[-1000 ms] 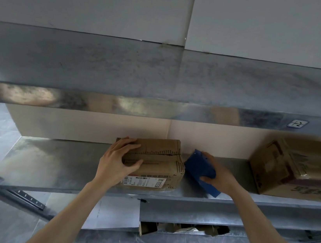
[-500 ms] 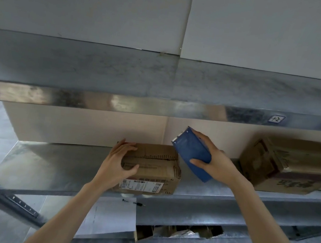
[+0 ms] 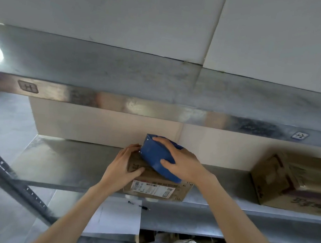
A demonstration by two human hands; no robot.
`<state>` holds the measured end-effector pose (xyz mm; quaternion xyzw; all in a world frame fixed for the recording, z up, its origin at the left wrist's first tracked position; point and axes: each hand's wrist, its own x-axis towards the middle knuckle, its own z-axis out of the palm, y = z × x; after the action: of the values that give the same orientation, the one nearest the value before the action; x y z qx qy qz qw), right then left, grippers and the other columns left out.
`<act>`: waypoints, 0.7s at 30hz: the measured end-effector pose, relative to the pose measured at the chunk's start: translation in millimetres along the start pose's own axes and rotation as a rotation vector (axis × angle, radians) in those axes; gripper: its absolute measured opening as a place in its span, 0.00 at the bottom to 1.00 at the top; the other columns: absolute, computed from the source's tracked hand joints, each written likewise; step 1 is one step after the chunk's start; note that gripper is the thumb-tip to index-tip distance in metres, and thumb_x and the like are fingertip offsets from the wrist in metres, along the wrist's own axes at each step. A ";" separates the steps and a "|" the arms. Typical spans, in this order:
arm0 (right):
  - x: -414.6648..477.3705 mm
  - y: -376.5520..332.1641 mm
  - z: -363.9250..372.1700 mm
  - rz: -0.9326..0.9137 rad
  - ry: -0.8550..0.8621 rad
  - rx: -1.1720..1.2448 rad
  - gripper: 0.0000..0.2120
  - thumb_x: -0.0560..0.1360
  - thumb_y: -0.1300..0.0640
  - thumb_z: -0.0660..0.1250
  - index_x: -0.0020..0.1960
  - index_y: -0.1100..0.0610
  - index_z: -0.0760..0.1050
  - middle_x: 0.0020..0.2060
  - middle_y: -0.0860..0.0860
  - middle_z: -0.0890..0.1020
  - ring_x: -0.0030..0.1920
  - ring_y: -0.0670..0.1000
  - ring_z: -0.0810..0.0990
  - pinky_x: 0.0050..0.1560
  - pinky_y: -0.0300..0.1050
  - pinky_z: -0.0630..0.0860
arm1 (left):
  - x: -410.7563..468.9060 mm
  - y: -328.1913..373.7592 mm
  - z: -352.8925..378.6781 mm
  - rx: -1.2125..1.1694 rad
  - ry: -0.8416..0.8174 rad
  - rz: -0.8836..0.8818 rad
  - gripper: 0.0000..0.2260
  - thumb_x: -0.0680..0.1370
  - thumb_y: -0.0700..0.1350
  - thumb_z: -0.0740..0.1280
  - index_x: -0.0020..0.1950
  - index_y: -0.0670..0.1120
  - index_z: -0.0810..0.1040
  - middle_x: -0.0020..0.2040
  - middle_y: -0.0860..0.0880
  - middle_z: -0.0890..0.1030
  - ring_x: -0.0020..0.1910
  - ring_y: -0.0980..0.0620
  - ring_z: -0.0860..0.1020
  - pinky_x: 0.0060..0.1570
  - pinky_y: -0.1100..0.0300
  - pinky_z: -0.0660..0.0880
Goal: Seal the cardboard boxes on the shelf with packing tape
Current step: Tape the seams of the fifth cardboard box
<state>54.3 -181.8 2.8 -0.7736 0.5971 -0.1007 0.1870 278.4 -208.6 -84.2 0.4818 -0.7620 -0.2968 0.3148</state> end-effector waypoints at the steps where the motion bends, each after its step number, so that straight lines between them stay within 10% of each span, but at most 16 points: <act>1: 1.1 1.6 0.5 -0.016 -0.020 0.021 0.32 0.79 0.49 0.60 0.70 0.25 0.45 0.52 0.55 0.81 0.41 0.55 0.78 0.49 0.55 0.77 | 0.5 -1.0 -0.2 -0.016 0.005 -0.006 0.31 0.68 0.62 0.65 0.69 0.55 0.68 0.66 0.62 0.71 0.66 0.57 0.70 0.57 0.59 0.71; 4: 3.1 4.7 -1.6 -0.061 -0.065 0.064 0.31 0.79 0.48 0.63 0.70 0.26 0.48 0.62 0.55 0.76 0.48 0.57 0.78 0.54 0.57 0.75 | 0.8 -3.8 0.5 -0.050 0.009 -0.008 0.30 0.68 0.62 0.67 0.69 0.57 0.67 0.65 0.62 0.72 0.64 0.57 0.72 0.57 0.56 0.74; 12: -1.1 0.5 5.6 -0.074 0.027 -0.146 0.22 0.81 0.48 0.59 0.71 0.36 0.57 0.37 0.53 0.79 0.30 0.50 0.74 0.35 0.46 0.71 | 0.1 -2.5 1.6 -0.046 0.034 0.014 0.30 0.68 0.63 0.68 0.68 0.56 0.69 0.65 0.60 0.73 0.63 0.61 0.71 0.56 0.63 0.70; 21: -6.3 -3.9 10.4 -0.111 0.234 -0.187 0.22 0.79 0.40 0.61 0.72 0.36 0.62 0.41 0.48 0.82 0.33 0.48 0.76 0.38 0.45 0.77 | 3.4 5.0 -21.3 -0.088 0.026 -0.023 0.24 0.70 0.59 0.69 0.64 0.56 0.74 0.61 0.60 0.77 0.61 0.59 0.73 0.58 0.66 0.68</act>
<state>60.0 -173.2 -4.6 -0.8024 0.5779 -0.1441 0.0375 290.8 -213.2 -66.5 0.4800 -0.7383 -0.3275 0.3423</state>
